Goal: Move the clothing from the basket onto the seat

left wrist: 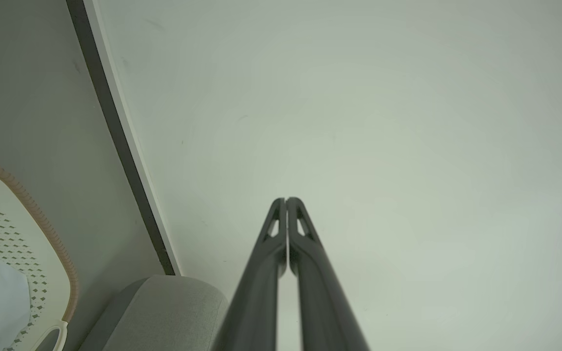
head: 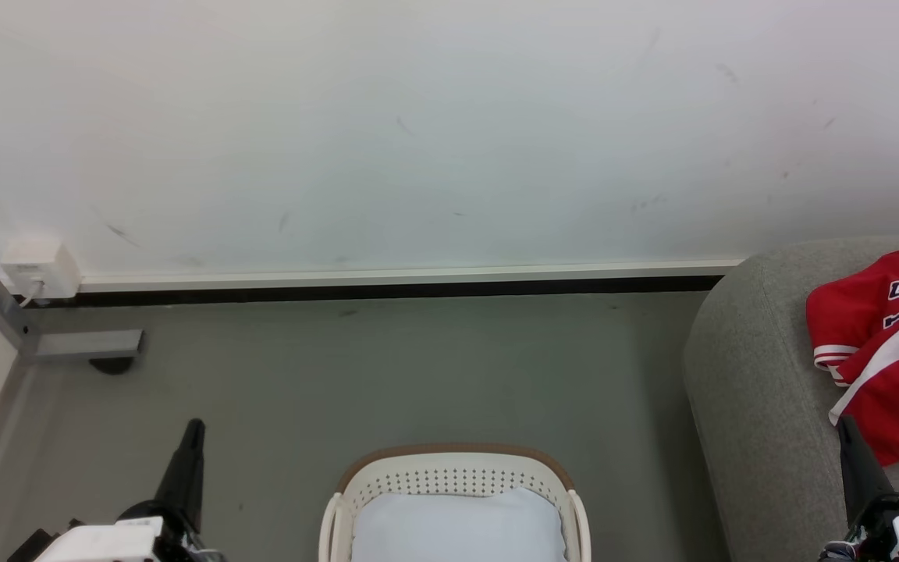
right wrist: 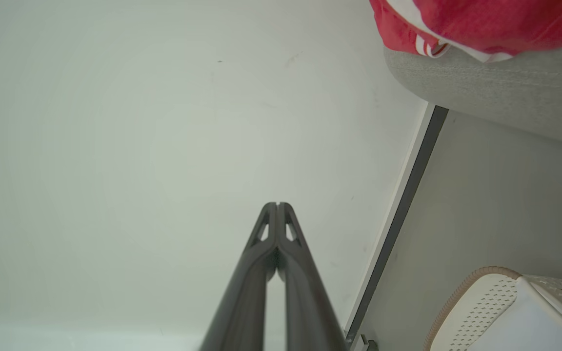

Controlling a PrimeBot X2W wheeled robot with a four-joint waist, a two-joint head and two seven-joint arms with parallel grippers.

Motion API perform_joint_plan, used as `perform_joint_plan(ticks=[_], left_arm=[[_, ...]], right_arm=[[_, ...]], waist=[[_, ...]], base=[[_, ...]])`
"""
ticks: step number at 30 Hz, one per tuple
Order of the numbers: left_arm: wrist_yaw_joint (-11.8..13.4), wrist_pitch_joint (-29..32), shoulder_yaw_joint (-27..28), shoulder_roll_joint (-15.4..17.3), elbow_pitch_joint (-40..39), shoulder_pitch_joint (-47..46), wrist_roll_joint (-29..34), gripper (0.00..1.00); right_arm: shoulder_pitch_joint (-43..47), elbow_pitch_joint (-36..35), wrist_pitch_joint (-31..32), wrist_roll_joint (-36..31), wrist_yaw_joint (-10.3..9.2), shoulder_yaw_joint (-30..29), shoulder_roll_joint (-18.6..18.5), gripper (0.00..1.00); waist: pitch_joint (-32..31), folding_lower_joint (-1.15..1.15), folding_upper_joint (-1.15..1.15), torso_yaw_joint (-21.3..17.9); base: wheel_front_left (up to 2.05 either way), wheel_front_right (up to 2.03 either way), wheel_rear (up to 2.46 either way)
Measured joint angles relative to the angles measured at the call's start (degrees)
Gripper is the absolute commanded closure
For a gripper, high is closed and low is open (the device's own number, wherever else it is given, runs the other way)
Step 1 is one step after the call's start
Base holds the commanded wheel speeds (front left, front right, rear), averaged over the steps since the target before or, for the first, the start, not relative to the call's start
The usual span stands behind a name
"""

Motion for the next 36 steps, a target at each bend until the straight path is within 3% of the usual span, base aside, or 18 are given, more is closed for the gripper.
perform_joint_plan(ticks=[36], left_arm=[[0.0, 0.0, 0.0, 0.0, -0.01, 0.0, 0.0, 1.0]], right_arm=[[-0.01, 0.0, 0.01, -0.04, 0.0, -0.09, 0.07, 1.0]], waist=[[0.0, 0.0, 0.0, 0.0]], base=[[0.0, 0.0, 0.0]])
